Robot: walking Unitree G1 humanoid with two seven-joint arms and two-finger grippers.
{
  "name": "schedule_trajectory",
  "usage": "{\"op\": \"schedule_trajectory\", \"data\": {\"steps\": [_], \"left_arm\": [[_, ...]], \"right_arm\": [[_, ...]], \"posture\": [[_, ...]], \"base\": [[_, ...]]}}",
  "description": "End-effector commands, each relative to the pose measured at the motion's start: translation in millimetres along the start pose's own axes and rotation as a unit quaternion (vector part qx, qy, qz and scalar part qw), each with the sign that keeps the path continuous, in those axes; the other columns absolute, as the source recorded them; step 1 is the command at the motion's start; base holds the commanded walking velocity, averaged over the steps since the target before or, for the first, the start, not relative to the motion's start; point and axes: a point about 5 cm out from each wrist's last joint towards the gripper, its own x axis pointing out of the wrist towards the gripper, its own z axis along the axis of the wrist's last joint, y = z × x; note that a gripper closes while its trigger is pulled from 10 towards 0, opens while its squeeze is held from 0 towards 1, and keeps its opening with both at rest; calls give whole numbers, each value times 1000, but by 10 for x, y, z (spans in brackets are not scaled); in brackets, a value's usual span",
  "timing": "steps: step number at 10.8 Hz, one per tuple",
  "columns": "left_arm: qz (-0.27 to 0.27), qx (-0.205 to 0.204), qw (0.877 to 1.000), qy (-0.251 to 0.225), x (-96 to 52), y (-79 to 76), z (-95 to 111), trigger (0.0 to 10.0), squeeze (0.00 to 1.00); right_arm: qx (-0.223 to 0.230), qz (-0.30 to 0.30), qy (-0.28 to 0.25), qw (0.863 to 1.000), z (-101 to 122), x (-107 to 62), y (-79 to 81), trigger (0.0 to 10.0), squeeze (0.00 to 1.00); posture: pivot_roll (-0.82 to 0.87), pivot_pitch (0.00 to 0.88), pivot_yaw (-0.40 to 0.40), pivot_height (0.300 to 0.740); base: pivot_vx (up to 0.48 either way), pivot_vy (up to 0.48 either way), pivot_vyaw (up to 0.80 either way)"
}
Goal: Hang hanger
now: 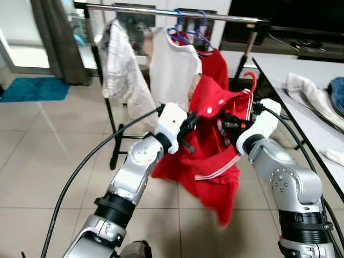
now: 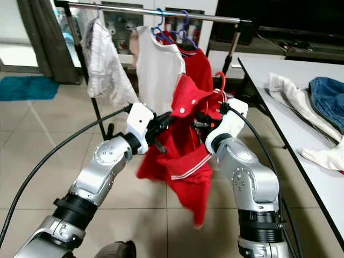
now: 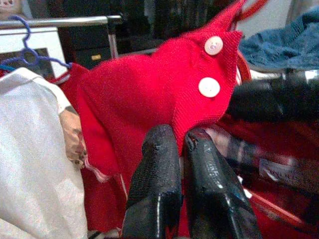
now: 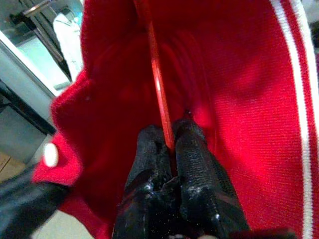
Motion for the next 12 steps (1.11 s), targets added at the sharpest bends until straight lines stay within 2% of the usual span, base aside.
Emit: {"op": "schedule_trajectory", "data": {"steps": [1, 2, 3, 4, 5, 6, 8, 10, 11, 12], "left_arm": [[-3, 10, 1000, -7, 5, 2, 61, 0, 0], [20, 20, 1000, -5, -18, 74, 65, 0, 0], [79, 35, 996, -6, -66, 248, 85, 0, 0], [129, 35, 991, -4, -114, 413, 98, 0, 0], [167, 43, 985, 0, -168, 562, 100, 0, 0], [175, 53, 983, 7, -197, 622, 98, 0, 0], [172, 50, 984, 10, -183, 581, 70, 0, 0], [144, 51, 988, 11, -118, 454, 45, 0, 0], [137, 51, 989, 7, -94, 420, 54, 0, 0], [138, 52, 989, 7, -91, 420, 57, 0, 0]], "right_arm": [[-13, 2, -32, 999, 129, 15, 20, 10000, 0], [-13, -9, -35, 999, 142, 21, -20, 10000, 0], [-24, -1, -13, 1000, 98, 15, -38, 10000, 0], [-57, 23, 38, 997, -50, -16, -22, 10000, 0], [-67, 27, 62, 995, -154, -50, -25, 10000, 0], [-66, 35, 75, 994, -192, -95, -17, 10000, 0], [-70, 19, 70, 995, -131, -143, -79, 10000, 0], [-47, 38, 67, 996, -58, -144, -7, 10000, 0], [-79, 20, 87, 993, -96, -138, -55, 10000, 0], [-63, 23, 89, 994, -109, -141, -39, 10000, 0]], "posture": [[-18, 0, -57, 740], [-18, 0, -57, 740], [-17, 0, -59, 740], [-16, 0, -60, 740], [-15, 0, -62, 740], [-17, 0, -62, 740], [-24, 0, -60, 740], [-35, 0, -59, 740], [-35, 0, -59, 740], [-34, 0, -65, 740]], "base": [[0, 0, 0], [0, 0, 0], [0, 0, 0], [0, 0, 0], [0, 0, 0], [0, 0, 0], [0, 0, 0], [0, 0, 0], [0, 0, 0], [0, 0, 0]]}}
